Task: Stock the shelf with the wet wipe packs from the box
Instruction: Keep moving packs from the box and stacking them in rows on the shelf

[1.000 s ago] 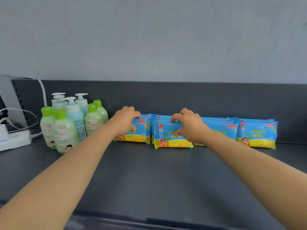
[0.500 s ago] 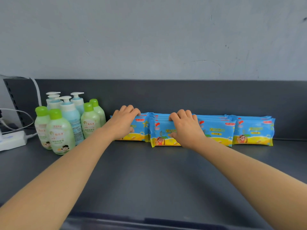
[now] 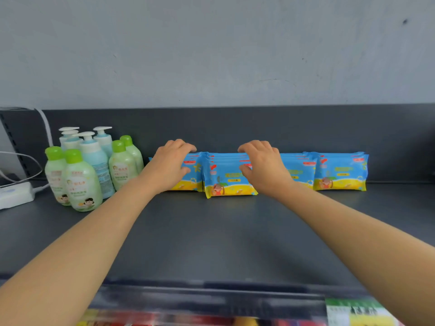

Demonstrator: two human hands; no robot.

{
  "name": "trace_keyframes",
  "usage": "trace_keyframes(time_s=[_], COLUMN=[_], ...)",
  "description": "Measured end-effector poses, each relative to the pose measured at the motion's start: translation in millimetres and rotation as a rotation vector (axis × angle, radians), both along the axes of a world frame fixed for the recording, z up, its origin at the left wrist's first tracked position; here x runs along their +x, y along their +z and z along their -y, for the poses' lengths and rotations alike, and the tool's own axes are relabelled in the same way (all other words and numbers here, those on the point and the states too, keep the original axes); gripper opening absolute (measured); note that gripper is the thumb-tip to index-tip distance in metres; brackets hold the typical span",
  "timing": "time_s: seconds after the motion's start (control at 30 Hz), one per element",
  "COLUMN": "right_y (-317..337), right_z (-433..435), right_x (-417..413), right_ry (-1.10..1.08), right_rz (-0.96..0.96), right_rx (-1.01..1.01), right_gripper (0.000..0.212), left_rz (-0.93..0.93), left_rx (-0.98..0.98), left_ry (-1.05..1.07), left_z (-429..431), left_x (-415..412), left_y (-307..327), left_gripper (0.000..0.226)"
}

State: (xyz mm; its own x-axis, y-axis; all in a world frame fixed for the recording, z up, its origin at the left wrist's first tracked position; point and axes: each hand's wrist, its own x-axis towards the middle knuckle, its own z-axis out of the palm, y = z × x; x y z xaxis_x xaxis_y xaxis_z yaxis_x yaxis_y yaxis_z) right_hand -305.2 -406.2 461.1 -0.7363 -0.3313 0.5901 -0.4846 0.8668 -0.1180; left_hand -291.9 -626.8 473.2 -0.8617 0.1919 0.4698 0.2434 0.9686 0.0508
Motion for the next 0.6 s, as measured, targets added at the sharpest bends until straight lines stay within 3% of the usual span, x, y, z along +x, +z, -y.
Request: trace_keyframes(time_s=[0.33,0.6], right_y=[-1.5,-48.5], right_z=[-137.5,-322.3], right_x=[85.6,245.2], right_ry=[-0.120,-0.522], right_rz=[-0.015,-0.038], right_rx=[-0.256,-0.399], right_gripper=[0.025,0.019], left_rz=[-0.107,0.103], left_rx=[0.145,0.132], left_ry=[-0.607,-1.130], left_z=[-189.8,-399.6], left_x=[77.9,179.8], left_y=[10.8,-35.2], left_gripper=[0.023,0.022])
